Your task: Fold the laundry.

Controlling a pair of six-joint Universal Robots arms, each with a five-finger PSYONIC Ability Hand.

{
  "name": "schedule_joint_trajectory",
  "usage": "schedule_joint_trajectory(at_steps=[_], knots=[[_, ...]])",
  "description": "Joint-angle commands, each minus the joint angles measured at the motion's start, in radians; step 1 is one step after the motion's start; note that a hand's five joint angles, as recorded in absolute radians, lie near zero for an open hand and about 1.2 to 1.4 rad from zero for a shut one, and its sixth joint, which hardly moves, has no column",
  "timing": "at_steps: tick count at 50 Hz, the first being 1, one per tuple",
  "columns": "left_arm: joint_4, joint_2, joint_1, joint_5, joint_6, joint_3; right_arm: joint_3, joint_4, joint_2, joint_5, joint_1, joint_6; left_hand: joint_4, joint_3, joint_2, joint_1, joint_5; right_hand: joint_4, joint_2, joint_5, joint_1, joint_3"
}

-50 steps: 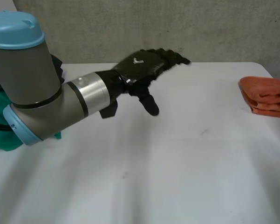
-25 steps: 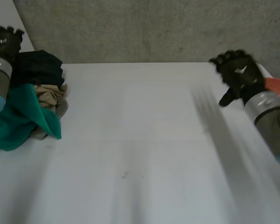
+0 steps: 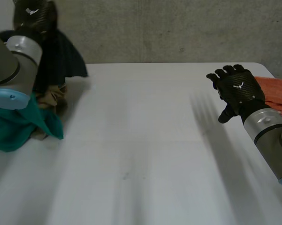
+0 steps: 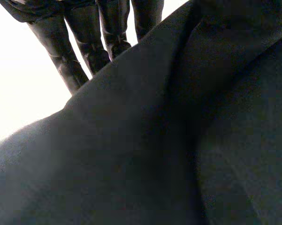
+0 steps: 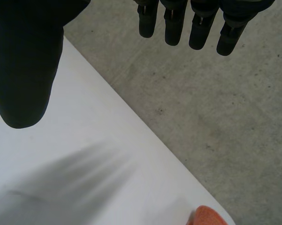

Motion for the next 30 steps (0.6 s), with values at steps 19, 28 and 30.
schedule_joint_trajectory(at_steps=[19, 28, 30], knots=[[-0.142, 0.033, -0.369, 0.055, -0.150, -0.382, 0.020, 0.017, -0.009, 0.001, -0.008, 0.011, -0.954, -0.945, -0.954, -0.905, -0.909, -0.041, -0.039, -0.048, -0.050, -0.037], [-0.134, 0.249, -0.193, 0.043, -0.138, -0.511, -0.009, 0.116, -0.003, 0.001, 0.027, 0.023, -0.954, -0.945, -0.954, -0.905, -0.909, -0.041, -0.039, -0.048, -0.050, -0.037], [-0.137, 0.261, -0.165, 0.043, -0.137, -0.528, -0.029, 0.164, 0.003, 0.001, 0.062, 0.046, -0.942, -0.933, -0.942, -0.894, -0.897, -0.041, -0.039, -0.048, -0.050, -0.037]])
